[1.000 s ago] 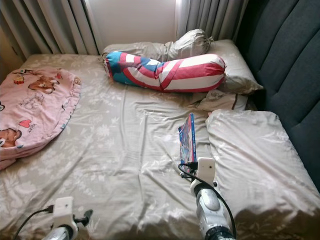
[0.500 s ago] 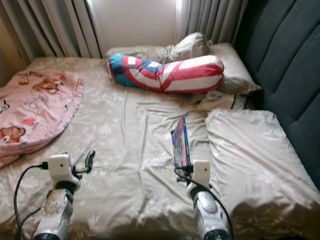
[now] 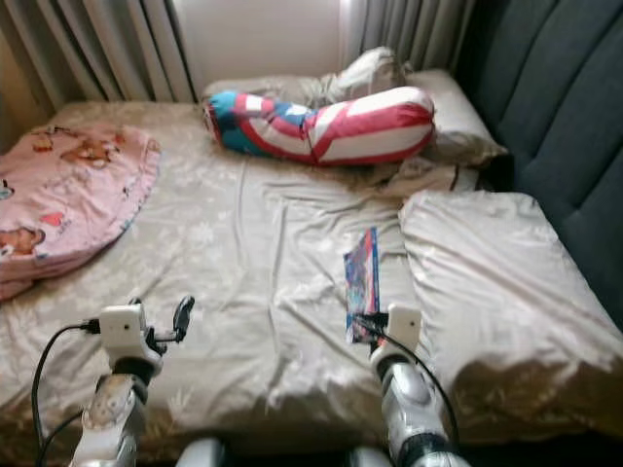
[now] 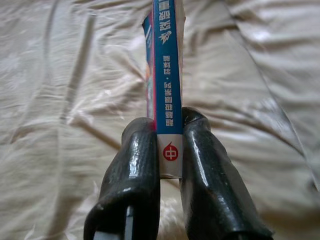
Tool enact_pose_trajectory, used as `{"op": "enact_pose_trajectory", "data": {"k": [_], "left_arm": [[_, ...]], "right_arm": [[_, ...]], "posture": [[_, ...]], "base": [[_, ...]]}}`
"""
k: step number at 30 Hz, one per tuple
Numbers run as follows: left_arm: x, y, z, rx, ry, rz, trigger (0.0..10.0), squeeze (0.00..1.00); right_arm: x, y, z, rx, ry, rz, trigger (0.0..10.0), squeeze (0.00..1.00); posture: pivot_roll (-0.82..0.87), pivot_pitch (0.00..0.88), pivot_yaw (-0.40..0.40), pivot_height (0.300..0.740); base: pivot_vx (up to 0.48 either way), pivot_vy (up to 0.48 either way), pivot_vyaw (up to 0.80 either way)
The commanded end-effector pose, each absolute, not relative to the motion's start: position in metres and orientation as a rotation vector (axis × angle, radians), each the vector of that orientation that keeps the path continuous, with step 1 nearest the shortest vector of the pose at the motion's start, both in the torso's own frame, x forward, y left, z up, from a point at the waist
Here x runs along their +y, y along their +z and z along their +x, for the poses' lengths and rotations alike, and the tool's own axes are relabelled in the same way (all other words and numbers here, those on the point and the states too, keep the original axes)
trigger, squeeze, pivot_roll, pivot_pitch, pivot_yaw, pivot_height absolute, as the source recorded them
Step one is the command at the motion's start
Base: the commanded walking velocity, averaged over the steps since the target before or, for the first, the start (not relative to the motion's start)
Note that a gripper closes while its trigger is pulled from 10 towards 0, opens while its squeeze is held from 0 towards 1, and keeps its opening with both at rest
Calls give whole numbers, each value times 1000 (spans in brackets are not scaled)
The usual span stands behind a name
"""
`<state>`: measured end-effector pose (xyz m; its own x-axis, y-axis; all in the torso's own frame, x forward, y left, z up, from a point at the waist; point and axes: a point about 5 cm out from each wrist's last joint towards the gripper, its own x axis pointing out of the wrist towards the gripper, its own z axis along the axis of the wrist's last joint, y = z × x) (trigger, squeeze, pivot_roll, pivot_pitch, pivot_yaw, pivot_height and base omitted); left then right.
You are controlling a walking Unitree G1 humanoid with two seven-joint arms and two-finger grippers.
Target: Clean up the room
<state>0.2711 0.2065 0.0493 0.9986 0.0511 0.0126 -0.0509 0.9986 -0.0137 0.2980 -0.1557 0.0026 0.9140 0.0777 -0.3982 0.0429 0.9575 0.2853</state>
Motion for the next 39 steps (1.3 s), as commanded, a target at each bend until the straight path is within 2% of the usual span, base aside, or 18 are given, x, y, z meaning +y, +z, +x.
{"op": "enact_pose_trajectory", "data": {"k": [1, 11, 20, 31, 37, 38, 39], "left_arm": [[208, 55, 270, -18, 36, -1, 10000, 0], [212, 58, 260, -1, 17, 24, 10000, 0], [220, 58, 246, 31, 15, 46, 10000, 0], [223, 59, 238, 59, 4, 53, 10000, 0], [223, 60, 236, 74, -4, 52, 10000, 0], [224, 60, 236, 75, -5, 53, 10000, 0], [224, 60, 236, 76, -6, 53, 10000, 0]], "right_arm": [[-163, 15, 311, 393, 1, 320, 10000, 0], [-163, 27, 327, 471, 77, 254, 10000, 0], [-165, 44, 341, 457, 121, 267, 10000, 0], [-168, 33, 333, 545, 136, 219, 10000, 0], [-181, 28, 329, 582, 75, 132, 10000, 0], [-182, 28, 329, 583, 71, 126, 10000, 82], [-183, 28, 329, 582, 69, 117, 10000, 439]], "posture": [[0, 62, -13, 647], [42, 111, -6, 647], [65, 159, 1, 647], [75, 194, 13, 647], [77, 200, 21, 647], [75, 200, 23, 647], [75, 200, 23, 647]], "base": [[0, 0, 0], [0, 0, 0], [0, 0, 0], [0, 0, 0], [0, 0, 0], [0, 0, 0], [0, 0, 0]]}}
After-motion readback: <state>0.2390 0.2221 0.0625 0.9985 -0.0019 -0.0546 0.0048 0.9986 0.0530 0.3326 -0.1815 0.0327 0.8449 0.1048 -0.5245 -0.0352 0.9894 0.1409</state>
